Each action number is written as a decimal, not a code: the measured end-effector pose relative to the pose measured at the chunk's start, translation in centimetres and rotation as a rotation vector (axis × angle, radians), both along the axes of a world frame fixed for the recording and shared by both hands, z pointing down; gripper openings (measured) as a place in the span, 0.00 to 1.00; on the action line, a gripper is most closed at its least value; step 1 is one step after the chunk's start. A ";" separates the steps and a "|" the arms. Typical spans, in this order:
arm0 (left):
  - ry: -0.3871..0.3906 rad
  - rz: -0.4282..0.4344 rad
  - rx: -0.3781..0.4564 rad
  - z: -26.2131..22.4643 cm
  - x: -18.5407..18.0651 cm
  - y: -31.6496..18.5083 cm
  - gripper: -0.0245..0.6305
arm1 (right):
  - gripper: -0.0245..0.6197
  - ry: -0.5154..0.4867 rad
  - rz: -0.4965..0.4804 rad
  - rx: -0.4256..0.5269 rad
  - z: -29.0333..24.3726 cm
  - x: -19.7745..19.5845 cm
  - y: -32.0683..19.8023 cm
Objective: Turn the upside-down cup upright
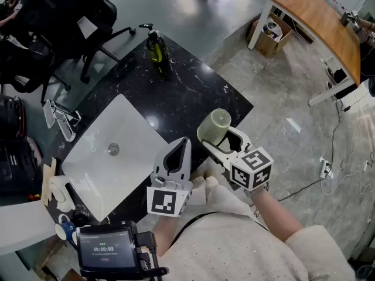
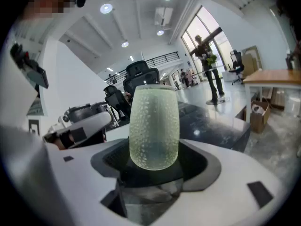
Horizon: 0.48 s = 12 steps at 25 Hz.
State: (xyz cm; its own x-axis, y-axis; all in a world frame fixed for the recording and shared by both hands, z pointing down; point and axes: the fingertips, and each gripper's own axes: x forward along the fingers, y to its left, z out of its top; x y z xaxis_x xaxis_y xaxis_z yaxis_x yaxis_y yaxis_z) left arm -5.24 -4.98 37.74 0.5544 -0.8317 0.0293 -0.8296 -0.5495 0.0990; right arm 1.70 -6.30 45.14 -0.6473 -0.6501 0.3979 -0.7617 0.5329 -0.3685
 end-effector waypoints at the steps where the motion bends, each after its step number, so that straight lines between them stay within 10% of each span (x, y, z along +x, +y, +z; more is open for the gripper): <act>1: -0.013 -0.002 0.009 0.1 -0.3 0.0 0.05 | 0.54 -0.051 -0.005 -0.045 -0.1 -0.4 0.2; 12: -0.037 -0.070 0.048 -0.8 -3.1 0.9 0.05 | 0.54 -0.686 -0.054 -0.518 -2.1 -3.5 2.6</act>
State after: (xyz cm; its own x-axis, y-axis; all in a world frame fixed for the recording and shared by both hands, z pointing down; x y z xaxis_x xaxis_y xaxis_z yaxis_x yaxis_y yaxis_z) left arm -8.38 -4.05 36.98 0.4941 -0.8693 0.0076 -0.8687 -0.4934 0.0427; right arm -1.83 -3.66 43.00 -0.8780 -0.4558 0.1458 -0.2603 0.1992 -0.9448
